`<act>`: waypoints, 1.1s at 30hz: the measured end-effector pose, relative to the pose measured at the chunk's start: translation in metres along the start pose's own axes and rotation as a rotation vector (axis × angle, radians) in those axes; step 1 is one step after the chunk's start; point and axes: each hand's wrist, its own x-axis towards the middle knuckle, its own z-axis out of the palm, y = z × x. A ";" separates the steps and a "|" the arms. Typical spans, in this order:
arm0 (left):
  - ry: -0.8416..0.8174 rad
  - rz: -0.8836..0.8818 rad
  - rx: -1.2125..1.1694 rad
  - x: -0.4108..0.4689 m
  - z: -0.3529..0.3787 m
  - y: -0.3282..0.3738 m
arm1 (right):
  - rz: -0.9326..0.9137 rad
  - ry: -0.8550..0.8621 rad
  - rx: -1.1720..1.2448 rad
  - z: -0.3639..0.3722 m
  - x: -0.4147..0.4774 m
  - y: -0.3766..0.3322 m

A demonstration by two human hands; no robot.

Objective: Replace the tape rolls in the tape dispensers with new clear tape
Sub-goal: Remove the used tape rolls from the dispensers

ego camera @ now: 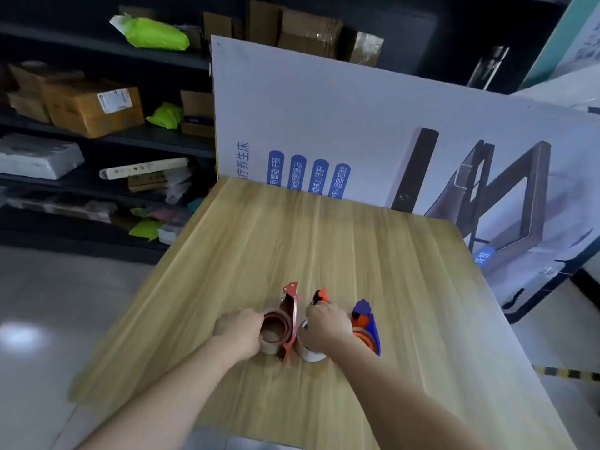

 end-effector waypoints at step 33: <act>0.149 -0.364 -0.873 0.120 0.019 -0.031 | 0.323 -0.370 1.381 -0.009 0.100 0.005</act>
